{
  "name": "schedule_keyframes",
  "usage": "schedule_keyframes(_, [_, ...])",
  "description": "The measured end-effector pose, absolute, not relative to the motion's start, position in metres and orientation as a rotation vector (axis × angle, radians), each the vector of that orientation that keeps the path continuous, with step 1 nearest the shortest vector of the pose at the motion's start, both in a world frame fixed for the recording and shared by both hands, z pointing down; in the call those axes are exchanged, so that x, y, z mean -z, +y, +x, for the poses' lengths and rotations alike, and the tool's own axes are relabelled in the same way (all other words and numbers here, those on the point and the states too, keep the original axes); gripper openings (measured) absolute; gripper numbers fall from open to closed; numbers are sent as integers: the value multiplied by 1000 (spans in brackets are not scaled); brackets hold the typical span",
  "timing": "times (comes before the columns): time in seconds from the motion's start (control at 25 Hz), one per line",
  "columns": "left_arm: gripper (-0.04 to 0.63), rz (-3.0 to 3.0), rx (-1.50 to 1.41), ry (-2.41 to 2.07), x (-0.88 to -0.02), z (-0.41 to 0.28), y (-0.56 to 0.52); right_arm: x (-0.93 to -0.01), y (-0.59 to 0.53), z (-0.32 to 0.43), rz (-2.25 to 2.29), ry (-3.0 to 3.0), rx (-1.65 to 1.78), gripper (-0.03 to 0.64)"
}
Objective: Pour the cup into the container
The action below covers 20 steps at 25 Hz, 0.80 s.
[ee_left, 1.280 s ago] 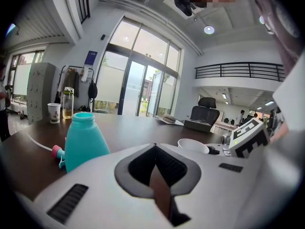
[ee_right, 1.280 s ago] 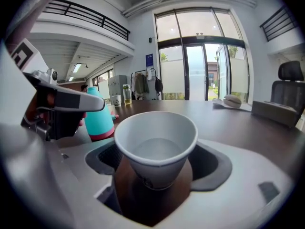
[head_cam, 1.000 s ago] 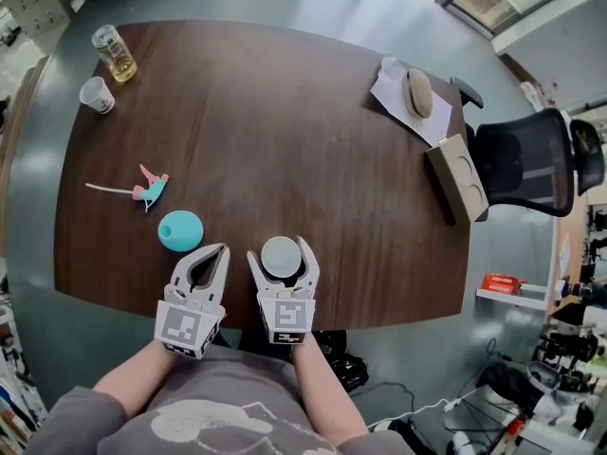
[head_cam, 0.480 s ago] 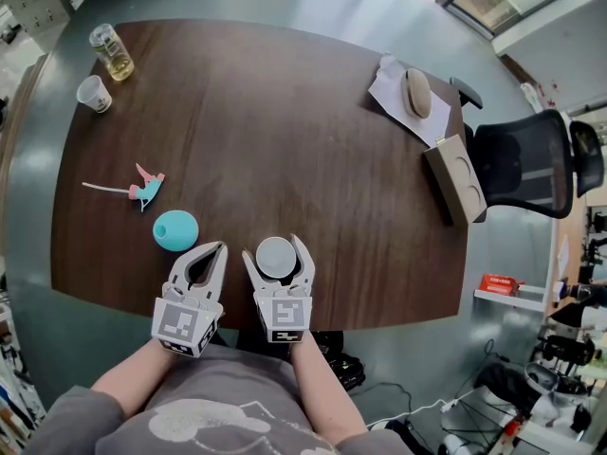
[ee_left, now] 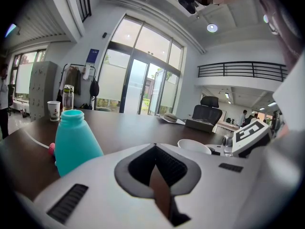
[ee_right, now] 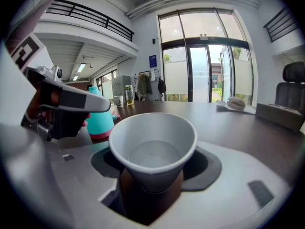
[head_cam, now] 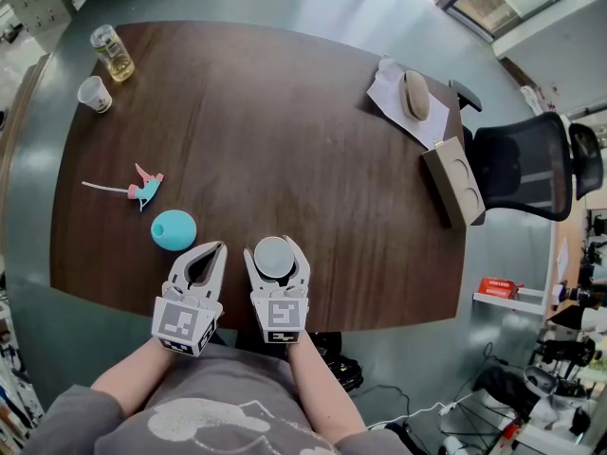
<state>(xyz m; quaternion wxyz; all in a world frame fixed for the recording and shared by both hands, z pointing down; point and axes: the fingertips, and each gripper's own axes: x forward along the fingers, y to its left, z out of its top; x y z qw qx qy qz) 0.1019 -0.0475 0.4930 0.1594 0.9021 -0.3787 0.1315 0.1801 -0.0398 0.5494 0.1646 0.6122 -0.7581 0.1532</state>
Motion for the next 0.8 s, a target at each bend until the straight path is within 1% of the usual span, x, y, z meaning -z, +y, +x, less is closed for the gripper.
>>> schedule_keyframes(0.32, [7, 2587, -362, -1121, -486, 103, -45, -548, -37, 183, 1696, -2180, -409, 298])
schedule_keyframes(0.8, [8, 2607, -277, -1216, -458, 109, -32, -503, -32, 188, 1635, -2276, -353, 296])
